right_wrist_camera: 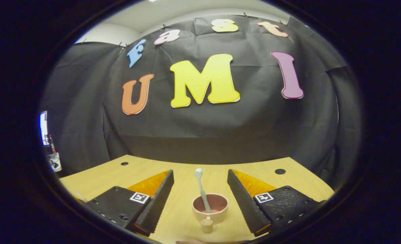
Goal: Put the toothbrush and toothpaste on the desktop into the cup, then pick up the cup and place it on the coaster on the desktop.
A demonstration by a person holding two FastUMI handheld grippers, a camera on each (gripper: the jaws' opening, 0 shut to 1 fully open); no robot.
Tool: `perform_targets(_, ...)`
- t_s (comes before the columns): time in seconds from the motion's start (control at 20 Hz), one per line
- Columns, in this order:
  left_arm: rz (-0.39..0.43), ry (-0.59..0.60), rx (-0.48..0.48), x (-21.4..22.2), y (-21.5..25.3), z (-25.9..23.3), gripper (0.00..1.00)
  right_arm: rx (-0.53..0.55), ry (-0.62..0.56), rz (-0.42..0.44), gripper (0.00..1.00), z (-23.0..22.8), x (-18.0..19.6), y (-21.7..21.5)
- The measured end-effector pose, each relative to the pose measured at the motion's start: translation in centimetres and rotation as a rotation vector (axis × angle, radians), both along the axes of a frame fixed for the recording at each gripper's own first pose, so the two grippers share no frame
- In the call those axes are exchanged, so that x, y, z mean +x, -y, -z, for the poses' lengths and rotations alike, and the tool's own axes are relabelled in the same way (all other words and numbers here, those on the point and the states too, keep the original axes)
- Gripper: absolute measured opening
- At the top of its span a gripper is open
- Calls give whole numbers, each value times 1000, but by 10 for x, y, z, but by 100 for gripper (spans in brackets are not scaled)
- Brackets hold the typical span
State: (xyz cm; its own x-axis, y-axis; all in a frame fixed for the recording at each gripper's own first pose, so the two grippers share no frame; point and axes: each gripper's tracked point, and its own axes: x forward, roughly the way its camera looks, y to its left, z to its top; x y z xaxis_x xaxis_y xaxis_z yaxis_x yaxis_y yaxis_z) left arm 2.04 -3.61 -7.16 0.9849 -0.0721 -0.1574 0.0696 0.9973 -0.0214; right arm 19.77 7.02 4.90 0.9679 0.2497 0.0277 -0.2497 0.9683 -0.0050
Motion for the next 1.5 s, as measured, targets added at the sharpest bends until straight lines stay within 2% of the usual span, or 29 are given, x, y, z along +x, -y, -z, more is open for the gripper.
perform_targets(0.1, -8, -13, -11, 7, 3, 4, 87, 1, 34, 0, 99, -3, -21, 4)
perform_targets(0.2, -22, -40, -33, 14, 4, 14, 87, 0, 73, 0, 96, -5, -44, 10)
perform_targets(0.45, -96, -77, -71, 24, 0, 26, 88, 0, 139, 1, 96, 3, -105, 25)
perform_targets(0.55, -124, -75, -74, 24, -2, 27, 82, 0, 163, 36, 96, 6, -124, 37)
perform_targets(0.7, -62, -75, -98, 24, 17, 26, 73, 3, 211, 80, 96, 8, -150, 48)
perform_targets(0.75, -66, -81, -87, 24, 18, 28, 71, -2, 227, 77, 94, 8, -157, 48)
perform_targets(0.85, -90, -75, -67, 26, 13, 30, 67, -1, 236, 80, 96, 13, -167, 53)
perform_targets(1.0, -111, -80, -57, 28, 10, 31, 47, 19, 209, 76, 96, 24, -174, 61)
perform_targets(1.25, -104, -82, -37, 27, 15, 22, 44, 42, 210, 114, 96, 27, -179, 85)
perform_targets(1.3, -102, -70, -37, 27, 17, 16, 43, 46, 213, 117, 94, 27, -180, 88)
perform_targets(1.5, -97, -4, -10, 34, 27, -19, 43, 51, 211, 134, 96, 28, -180, 98)
